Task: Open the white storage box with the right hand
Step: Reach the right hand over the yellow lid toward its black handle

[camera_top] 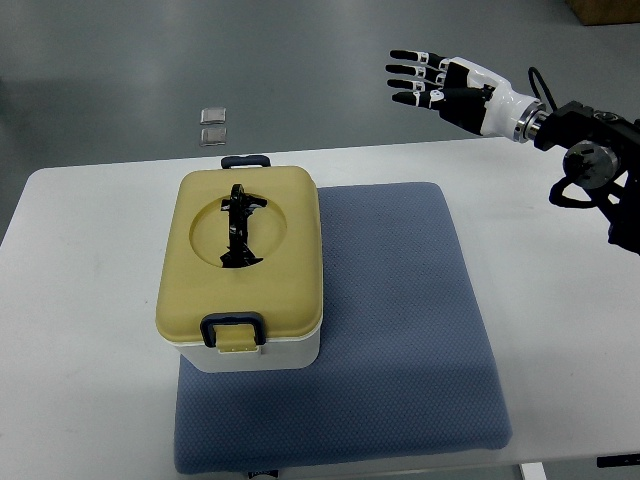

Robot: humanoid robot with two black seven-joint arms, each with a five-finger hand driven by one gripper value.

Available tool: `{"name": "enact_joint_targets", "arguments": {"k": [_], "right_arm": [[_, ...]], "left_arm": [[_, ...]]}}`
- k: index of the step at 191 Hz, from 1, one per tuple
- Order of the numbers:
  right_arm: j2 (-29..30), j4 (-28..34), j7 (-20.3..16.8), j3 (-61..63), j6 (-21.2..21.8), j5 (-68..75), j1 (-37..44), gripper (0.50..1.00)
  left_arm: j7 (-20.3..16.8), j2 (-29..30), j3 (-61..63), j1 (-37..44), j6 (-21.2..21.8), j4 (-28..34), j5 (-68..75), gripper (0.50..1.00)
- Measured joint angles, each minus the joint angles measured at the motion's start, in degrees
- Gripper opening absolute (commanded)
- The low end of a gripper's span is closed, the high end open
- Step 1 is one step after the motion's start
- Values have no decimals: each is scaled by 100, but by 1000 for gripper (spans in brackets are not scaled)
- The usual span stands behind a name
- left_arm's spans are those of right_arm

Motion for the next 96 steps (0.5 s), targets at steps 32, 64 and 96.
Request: {"name": "enact_joint_targets", "arguments": {"k": [32, 64, 96], "right_arm": [[-63, 218, 525, 4, 0, -1310, 131, 874], [-180, 755, 785, 17, 1, -2625, 397, 874], [-143, 1061, 897, -5, 1, -3528, 855, 876]], "left_arm": [[0, 0, 7, -1, 0, -1, 0, 1000], [0, 0, 8, -1, -2, -1, 0, 1000], [0, 0, 3, 0, -2, -1, 0, 1000]]}}
